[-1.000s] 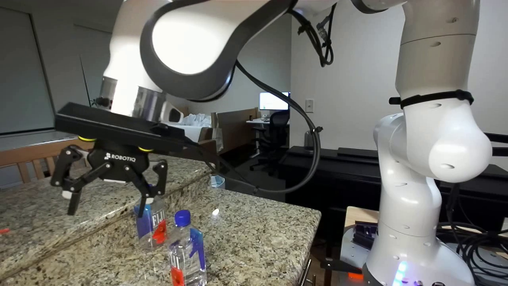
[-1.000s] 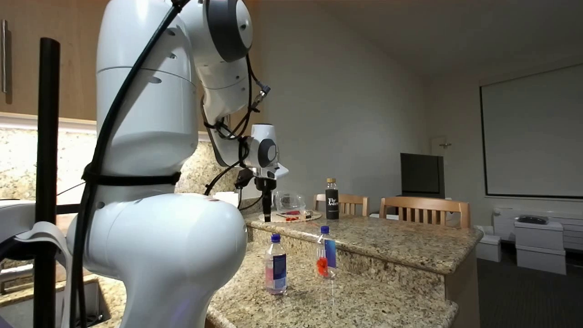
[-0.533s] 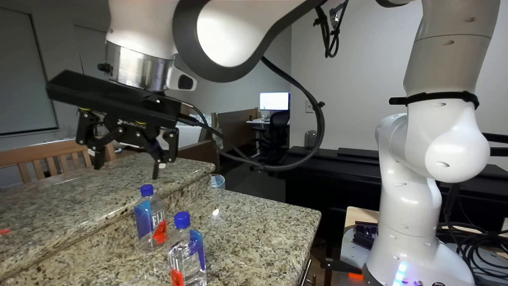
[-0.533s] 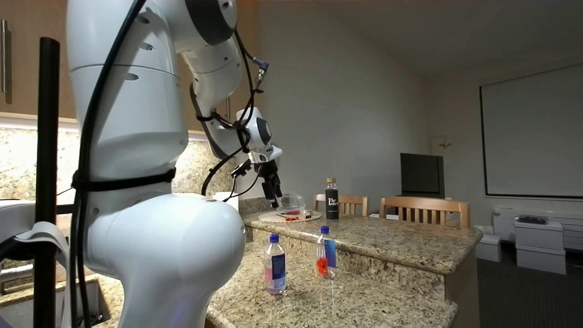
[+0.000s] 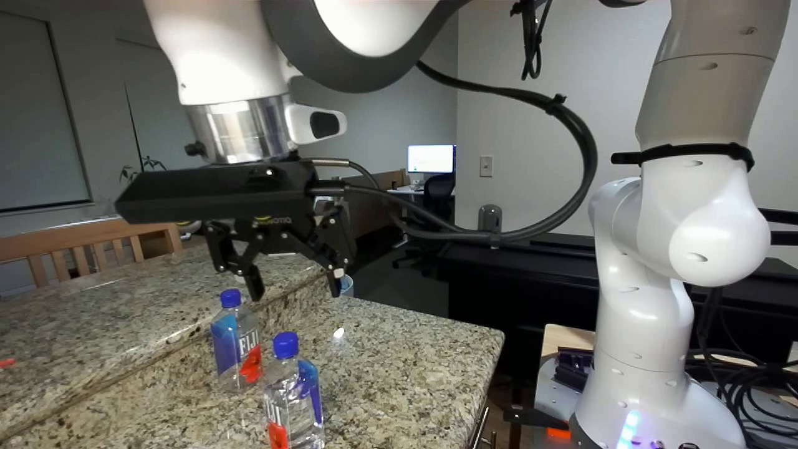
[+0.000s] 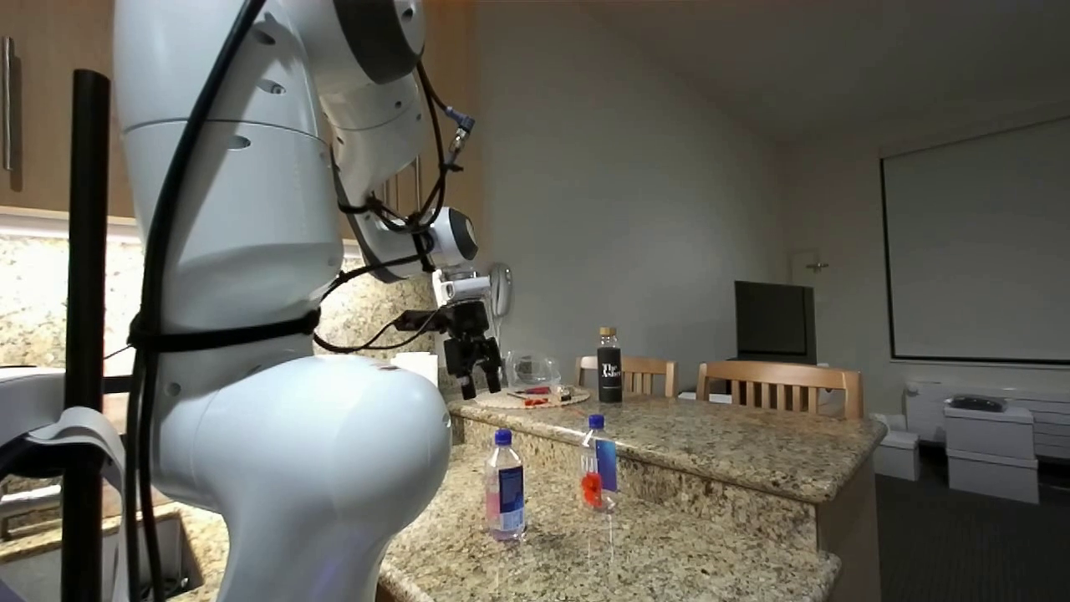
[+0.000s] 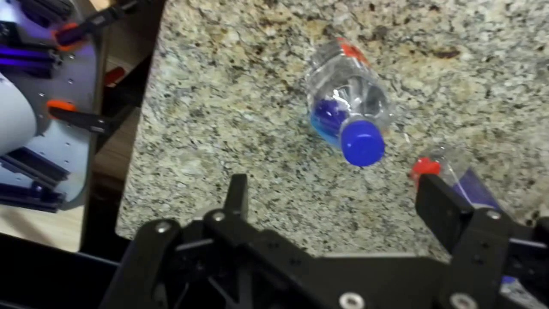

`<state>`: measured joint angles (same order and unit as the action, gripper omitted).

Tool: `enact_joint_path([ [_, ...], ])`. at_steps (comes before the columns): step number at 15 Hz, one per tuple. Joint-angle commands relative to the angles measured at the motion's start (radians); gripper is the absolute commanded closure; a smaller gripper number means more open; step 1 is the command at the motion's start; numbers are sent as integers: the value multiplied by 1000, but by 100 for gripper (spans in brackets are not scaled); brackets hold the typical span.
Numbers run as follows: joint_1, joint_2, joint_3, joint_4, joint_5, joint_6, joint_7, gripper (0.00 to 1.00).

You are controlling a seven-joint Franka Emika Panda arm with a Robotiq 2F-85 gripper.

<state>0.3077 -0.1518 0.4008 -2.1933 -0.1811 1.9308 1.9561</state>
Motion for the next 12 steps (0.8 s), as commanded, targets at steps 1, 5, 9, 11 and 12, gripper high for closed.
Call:
enact_joint_path([
  [1,4,-42,-18,-63,131,29,9,0],
  [5,-11,-62,-22,-135,100,210,37,0],
  [9,-33,-66,-38,-223,70,401,55,0],
  [11,-44,-59,-48,-255,75,478,50,0],
  [12,-47,-72,-54,-271,81,497,39,0],
])
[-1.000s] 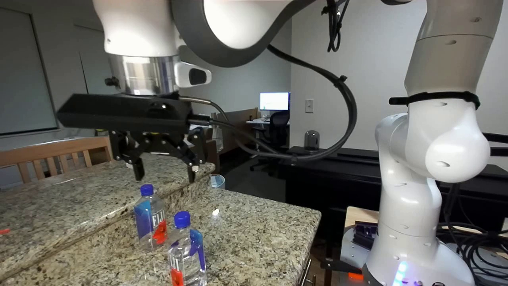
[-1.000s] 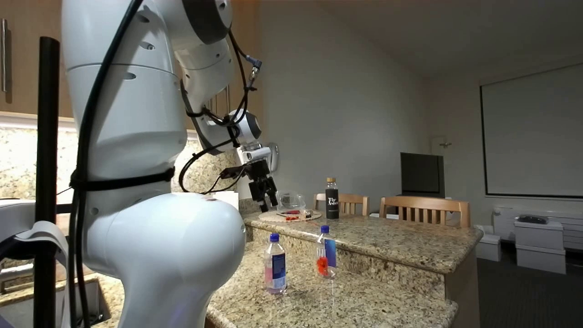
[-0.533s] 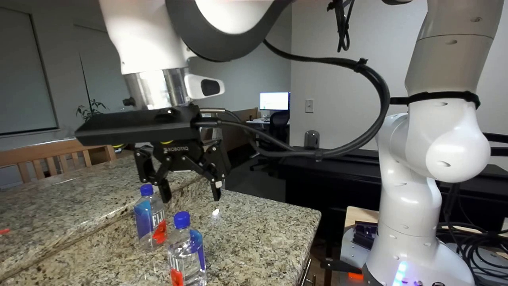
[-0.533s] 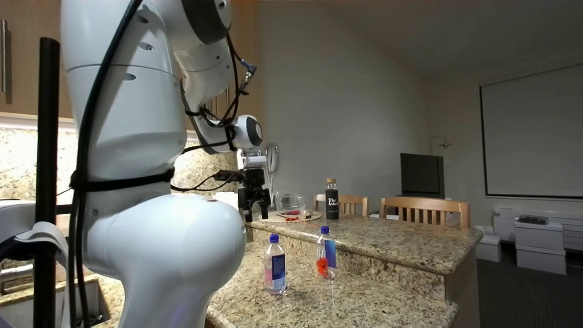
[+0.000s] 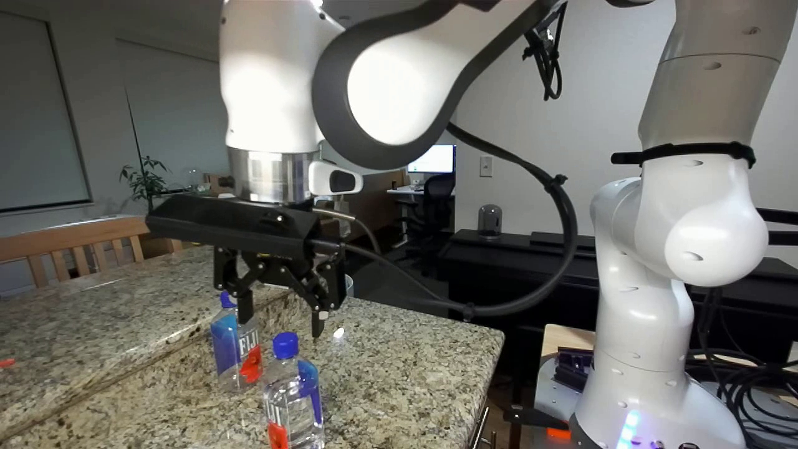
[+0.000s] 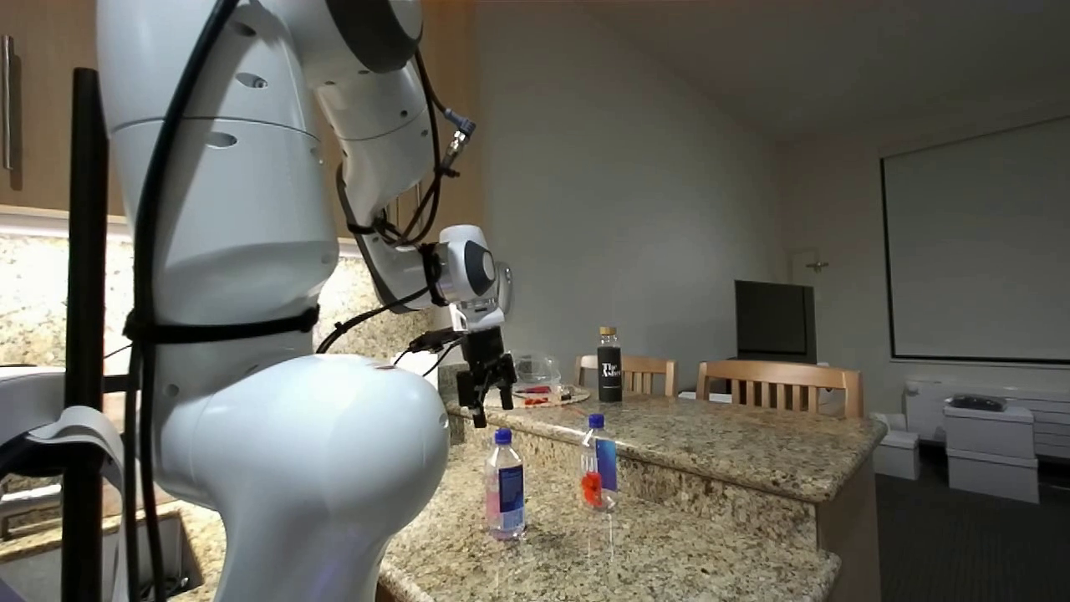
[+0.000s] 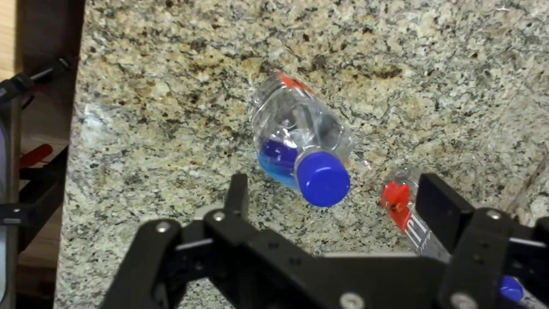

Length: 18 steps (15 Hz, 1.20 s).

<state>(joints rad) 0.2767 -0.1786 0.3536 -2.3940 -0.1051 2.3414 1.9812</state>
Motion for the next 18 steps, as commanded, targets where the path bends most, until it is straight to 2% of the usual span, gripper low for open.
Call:
enact_joint_path([
  [1,-19,-42,-12,-81,7,117,6,0],
  [6,-18,-25,-35,-88,49,196,-40,0],
  [10,-9,-5,-59,-95,153,248,-119,0],
  [14,-1,18,-76,-83,278,218,-213,0],
  [18,-7,42,-77,-67,339,193,-270,0],
])
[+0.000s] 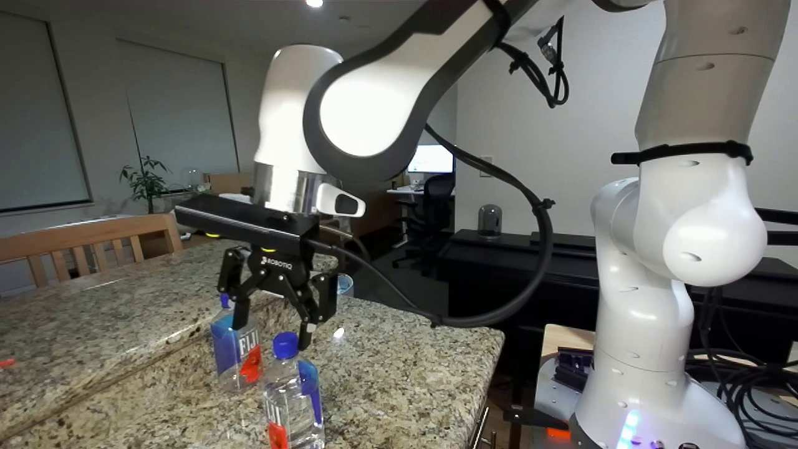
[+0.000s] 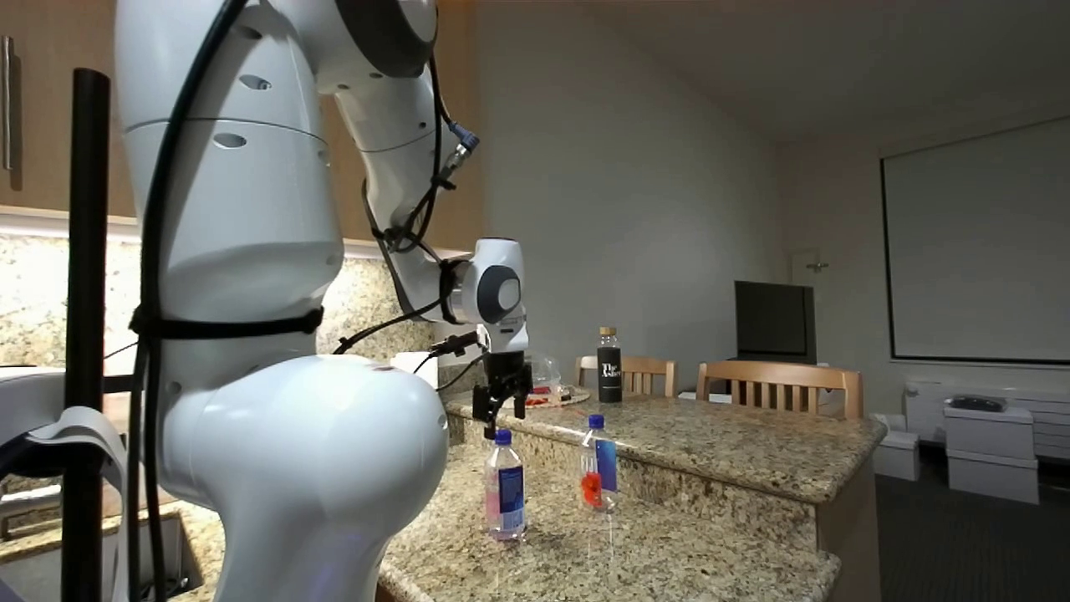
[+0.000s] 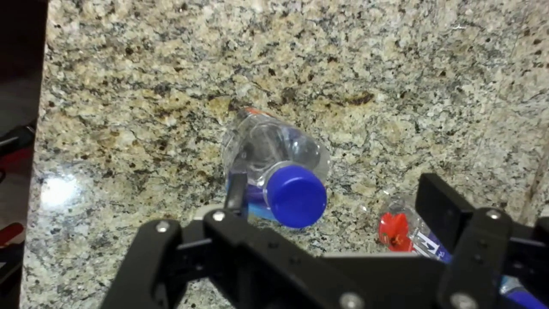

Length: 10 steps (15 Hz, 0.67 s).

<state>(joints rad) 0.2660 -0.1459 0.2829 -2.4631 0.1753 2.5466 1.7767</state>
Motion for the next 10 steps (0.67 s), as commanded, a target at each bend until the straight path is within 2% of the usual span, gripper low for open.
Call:
enact_joint_path([
  [1,1,25,-6,11,61,-15,-70,0],
  [3,-1,48,-3,23,58,-24,-72,0],
  [4,-1,58,-3,29,55,-33,-71,24],
  [6,-2,80,-3,44,47,-52,-65,32],
  [10,-1,102,-3,71,32,-84,-63,59],
])
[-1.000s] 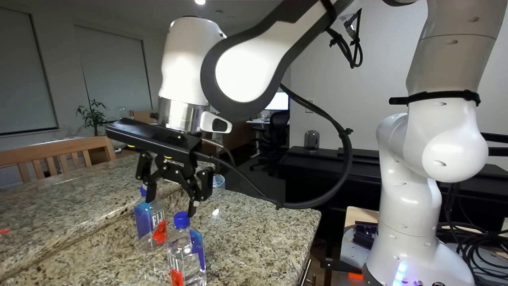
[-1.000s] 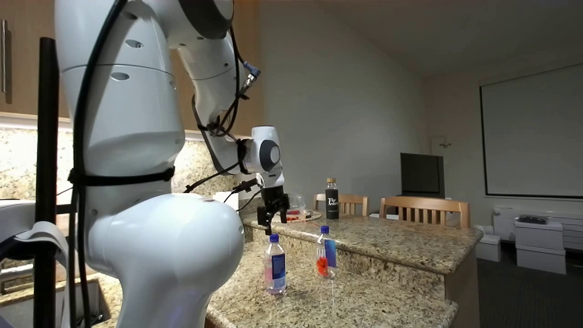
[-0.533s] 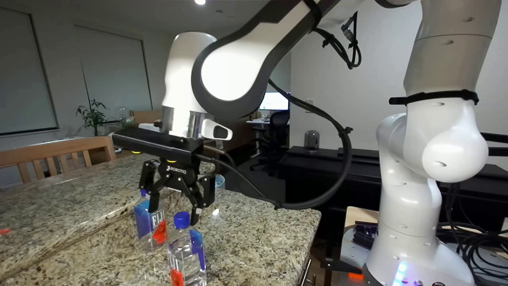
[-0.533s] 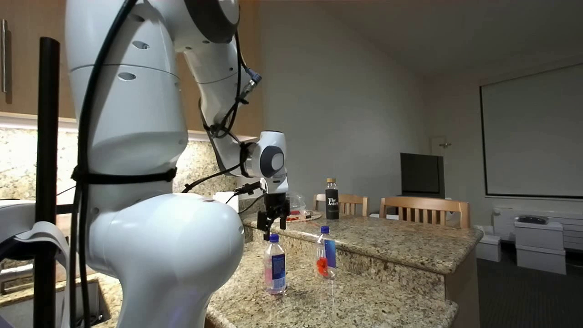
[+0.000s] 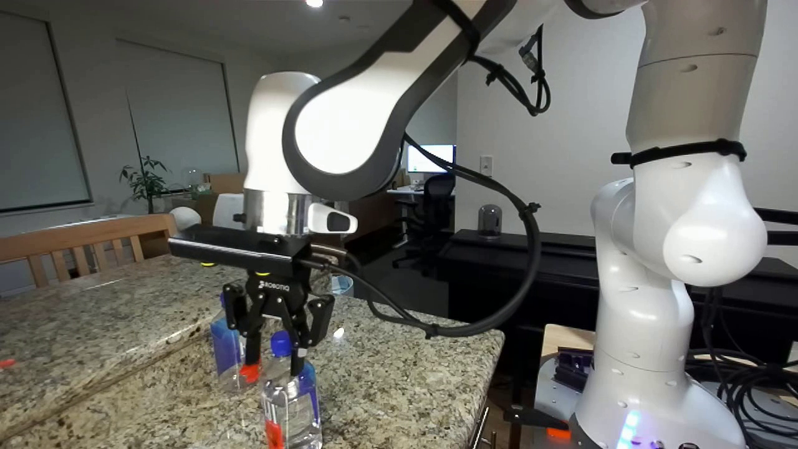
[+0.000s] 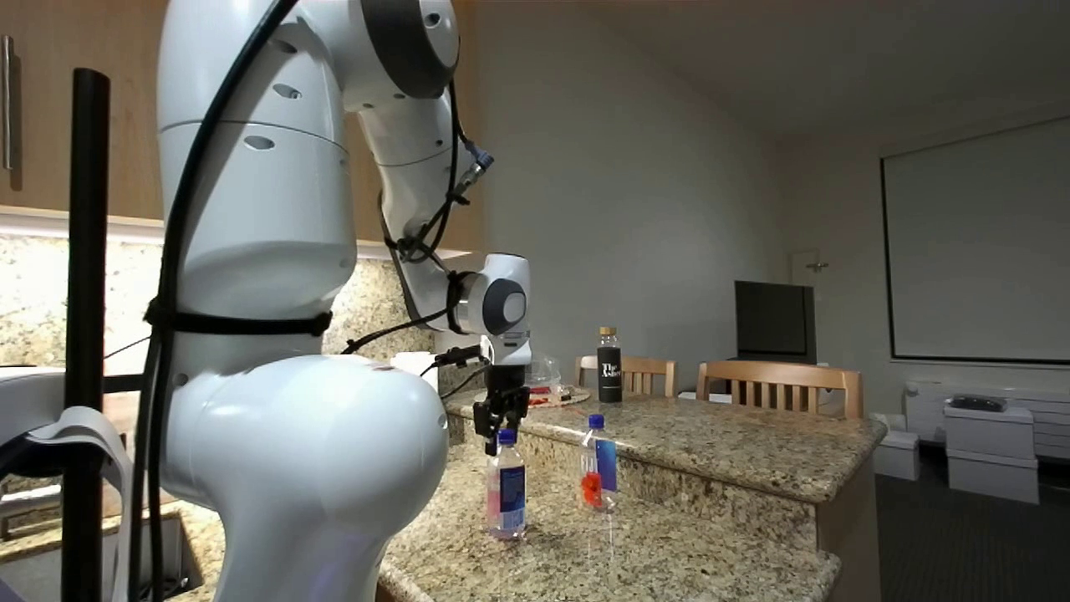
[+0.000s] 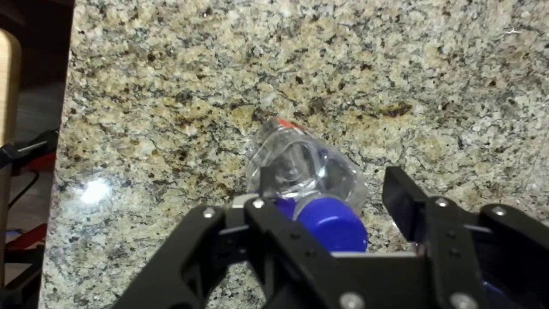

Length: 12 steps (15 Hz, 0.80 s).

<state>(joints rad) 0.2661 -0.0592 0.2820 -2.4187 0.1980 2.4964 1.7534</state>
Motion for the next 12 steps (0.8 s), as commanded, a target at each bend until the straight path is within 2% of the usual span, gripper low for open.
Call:
enact_joint_path([
  [1,-1,18,-2,34,5,-45,-37,66],
  [5,-1,15,-1,65,-18,-95,-27,91],
  [7,0,13,1,78,-27,-111,-24,94],
  [8,1,12,1,82,-22,-120,-27,61],
  [9,0,12,0,85,-20,-129,-30,65],
  [10,0,10,0,89,-15,-138,-32,64],
  [12,-1,4,-1,94,-14,-162,-29,55],
])
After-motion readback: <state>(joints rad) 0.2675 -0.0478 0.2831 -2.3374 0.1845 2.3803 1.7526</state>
